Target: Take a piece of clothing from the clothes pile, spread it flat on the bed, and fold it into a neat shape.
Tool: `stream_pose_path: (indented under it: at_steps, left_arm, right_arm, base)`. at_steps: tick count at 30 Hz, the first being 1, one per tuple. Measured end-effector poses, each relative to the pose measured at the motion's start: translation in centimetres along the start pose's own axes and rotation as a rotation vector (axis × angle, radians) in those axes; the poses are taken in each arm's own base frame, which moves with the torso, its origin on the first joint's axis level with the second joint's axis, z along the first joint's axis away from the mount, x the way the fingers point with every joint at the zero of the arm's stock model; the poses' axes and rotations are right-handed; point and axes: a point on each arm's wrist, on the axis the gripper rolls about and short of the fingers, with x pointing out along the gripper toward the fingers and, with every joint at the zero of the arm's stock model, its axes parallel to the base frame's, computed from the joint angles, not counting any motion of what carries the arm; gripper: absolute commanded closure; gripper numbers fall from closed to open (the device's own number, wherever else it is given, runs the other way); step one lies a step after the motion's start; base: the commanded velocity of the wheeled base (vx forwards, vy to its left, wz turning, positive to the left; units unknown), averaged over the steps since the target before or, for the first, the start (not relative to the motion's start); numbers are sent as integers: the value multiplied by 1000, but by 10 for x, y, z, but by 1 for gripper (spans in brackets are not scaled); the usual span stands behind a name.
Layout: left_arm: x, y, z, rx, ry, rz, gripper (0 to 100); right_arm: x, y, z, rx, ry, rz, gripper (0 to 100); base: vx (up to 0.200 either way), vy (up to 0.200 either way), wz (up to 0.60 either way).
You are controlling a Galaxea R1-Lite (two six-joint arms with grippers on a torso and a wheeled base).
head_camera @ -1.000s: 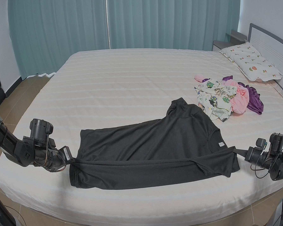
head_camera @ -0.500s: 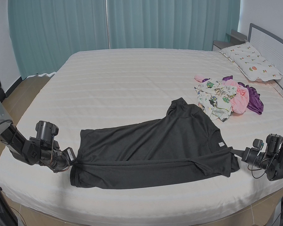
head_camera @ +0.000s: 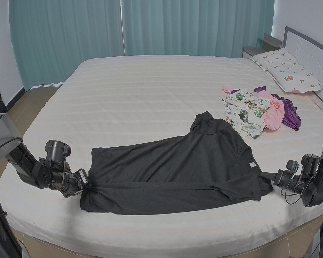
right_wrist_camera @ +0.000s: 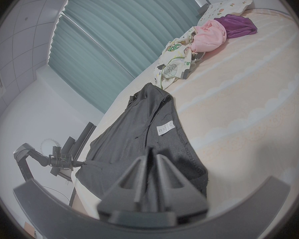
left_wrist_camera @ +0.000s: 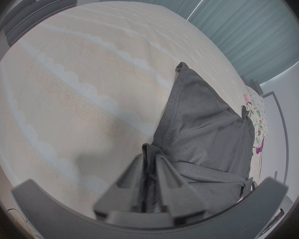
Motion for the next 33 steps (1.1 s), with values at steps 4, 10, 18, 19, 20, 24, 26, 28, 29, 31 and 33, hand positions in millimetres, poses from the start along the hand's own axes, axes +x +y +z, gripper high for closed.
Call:
stream_pose_path:
  at_steps: [4, 10, 18, 19, 20, 24, 26, 28, 29, 31, 33]
  left_arm:
    - [0, -1, 1, -20, -3, -4, 0]
    - [-3, -1, 2, -46, -11, -7, 0]
    - [-28, -3, 9, -112, -64, -43, 0]
    - [-31, -3, 11, -132, -73, -50, 0]
    - [-35, -3, 12, -157, -83, -57, 0]
    - [-47, -1, 19, -220, -112, -85, 0]
    - [-50, 0, 22, -234, -114, -101, 0]
    - [-53, 1, 24, -247, -121, -112, 0]
    - [-54, 1, 25, -254, -125, -114, 0]
    - [-55, 1, 27, -263, -133, -120, 0]
    - [-55, 1, 27, -268, -135, -123, 0]
  right_arm:
    - [0, 0, -1, 3, 3, 1, 0]
    - [-3, 1, 3, 45, -22, 4, 0]
    - [-18, 13, 11, 216, -90, 8, 0]
    - [-20, 14, 11, 225, -100, -5, 0]
    - [-22, 14, 12, 238, -115, -25, 0]
    - [-27, 14, 16, 294, -161, -64, 0]
    - [-28, 13, 17, 320, -174, -71, 0]
    - [-30, 13, 18, 325, -182, -75, 0]
    - [-30, 13, 18, 326, -184, -75, 0]
    - [-30, 13, 19, 326, -185, -75, 0]
    - [-31, 14, 18, 329, -185, -76, 0]
  base:
    - [0, 0, 0]
    - [0, 0, 0]
    - [0, 0, 0]
    - [0, 0, 0]
    - [0, 0, 0]
    - [0, 0, 0]
    - [0, 0, 0]
    - [0, 0, 0]
    - [0, 0, 0]
    - [0, 0, 0]
    - [0, 0, 0]
